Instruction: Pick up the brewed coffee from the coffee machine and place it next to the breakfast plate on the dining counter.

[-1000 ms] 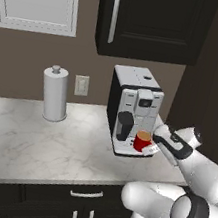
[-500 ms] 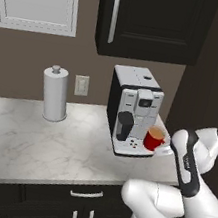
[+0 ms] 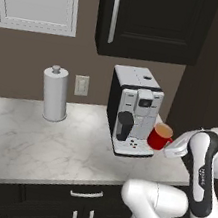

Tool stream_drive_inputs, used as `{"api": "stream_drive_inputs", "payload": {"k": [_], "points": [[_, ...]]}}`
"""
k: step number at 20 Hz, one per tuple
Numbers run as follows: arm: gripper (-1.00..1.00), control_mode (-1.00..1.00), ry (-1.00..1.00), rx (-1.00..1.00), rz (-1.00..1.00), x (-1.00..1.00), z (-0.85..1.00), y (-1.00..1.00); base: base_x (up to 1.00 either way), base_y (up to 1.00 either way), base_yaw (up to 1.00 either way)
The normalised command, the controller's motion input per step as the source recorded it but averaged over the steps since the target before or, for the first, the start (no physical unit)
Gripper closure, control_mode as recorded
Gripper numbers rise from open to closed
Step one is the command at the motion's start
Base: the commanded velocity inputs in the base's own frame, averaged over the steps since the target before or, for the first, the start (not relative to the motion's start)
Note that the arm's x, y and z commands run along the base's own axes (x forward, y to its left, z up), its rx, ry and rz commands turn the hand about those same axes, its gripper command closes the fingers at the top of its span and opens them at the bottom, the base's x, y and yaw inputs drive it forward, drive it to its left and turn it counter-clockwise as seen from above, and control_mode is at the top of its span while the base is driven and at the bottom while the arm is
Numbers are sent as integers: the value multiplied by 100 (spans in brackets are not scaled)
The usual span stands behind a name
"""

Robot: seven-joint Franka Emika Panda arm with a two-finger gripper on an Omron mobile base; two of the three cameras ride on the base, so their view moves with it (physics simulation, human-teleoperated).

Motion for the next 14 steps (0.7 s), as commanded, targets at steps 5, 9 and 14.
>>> {"api": "stream_drive_inputs", "payload": {"k": [5,9,14], "points": [[100,-100,2,0,1,-5,19,0,0,0,0],[100,-100,0,0,0,0,0,0,0,0,0],[100,100,0,0,0,0,0,0,-19,12,7]]}}
